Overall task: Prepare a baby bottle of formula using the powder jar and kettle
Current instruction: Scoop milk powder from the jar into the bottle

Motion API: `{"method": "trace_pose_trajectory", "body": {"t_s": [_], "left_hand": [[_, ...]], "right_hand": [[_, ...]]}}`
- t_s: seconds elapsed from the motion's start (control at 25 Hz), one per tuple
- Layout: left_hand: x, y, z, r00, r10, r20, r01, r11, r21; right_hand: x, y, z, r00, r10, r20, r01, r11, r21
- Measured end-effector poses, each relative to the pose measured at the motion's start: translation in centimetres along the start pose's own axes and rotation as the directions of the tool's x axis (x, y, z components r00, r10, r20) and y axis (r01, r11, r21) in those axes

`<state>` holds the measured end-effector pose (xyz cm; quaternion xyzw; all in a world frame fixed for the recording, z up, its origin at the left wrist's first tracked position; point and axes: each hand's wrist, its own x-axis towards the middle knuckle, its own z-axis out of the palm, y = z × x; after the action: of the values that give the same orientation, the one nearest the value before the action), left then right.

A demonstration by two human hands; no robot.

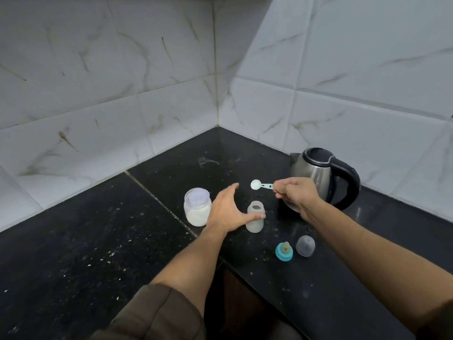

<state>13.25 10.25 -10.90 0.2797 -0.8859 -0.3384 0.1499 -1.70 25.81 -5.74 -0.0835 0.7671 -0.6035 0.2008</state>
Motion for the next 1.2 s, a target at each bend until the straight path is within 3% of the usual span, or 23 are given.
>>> {"method": "trace_pose_trajectory", "body": {"t_s": [0.2, 0.48, 0.6, 0.72, 0.8, 1.04, 1.2], "left_hand": [[-0.5, 0.7, 2.7, 0.984, -0.102, 0.149, 0.095, 0.994, 0.057], [-0.1, 1.2, 3.7, 0.988, -0.111, 0.106, 0.102, 0.991, 0.086], [0.1, 1.4, 3.6, 0.990, -0.107, 0.095, 0.094, 0.987, 0.128], [0.3, 1.3, 3.5, 0.990, -0.110, 0.093, 0.095, 0.984, 0.149], [0.5, 1.3, 3.5, 0.987, -0.126, 0.105, 0.111, 0.984, 0.140], [0.7, 1.2, 3.6, 0.985, -0.139, 0.102, 0.124, 0.983, 0.137], [0.7, 1.2, 3.6, 0.984, -0.141, 0.109, 0.126, 0.983, 0.131]], "right_hand": [[-1.5, 2.2, -1.1, 0.997, -0.056, -0.045, 0.048, 0.986, -0.159], [-2.8, 3.0, -0.5, 0.941, -0.334, 0.049, 0.324, 0.853, -0.408], [-3.1, 3.4, -0.4, 0.830, -0.526, 0.184, 0.526, 0.630, -0.572], [-3.4, 4.1, -0.4, 0.532, -0.742, 0.408, 0.750, 0.189, -0.634], [-3.3, 4.5, -0.4, 0.421, -0.781, 0.461, 0.755, 0.019, -0.656], [-2.7, 5.5, -0.8, 0.316, -0.793, 0.522, 0.690, -0.186, -0.700], [-2.6, 5.9, -0.9, 0.302, -0.788, 0.537, 0.681, -0.216, -0.700]]}}
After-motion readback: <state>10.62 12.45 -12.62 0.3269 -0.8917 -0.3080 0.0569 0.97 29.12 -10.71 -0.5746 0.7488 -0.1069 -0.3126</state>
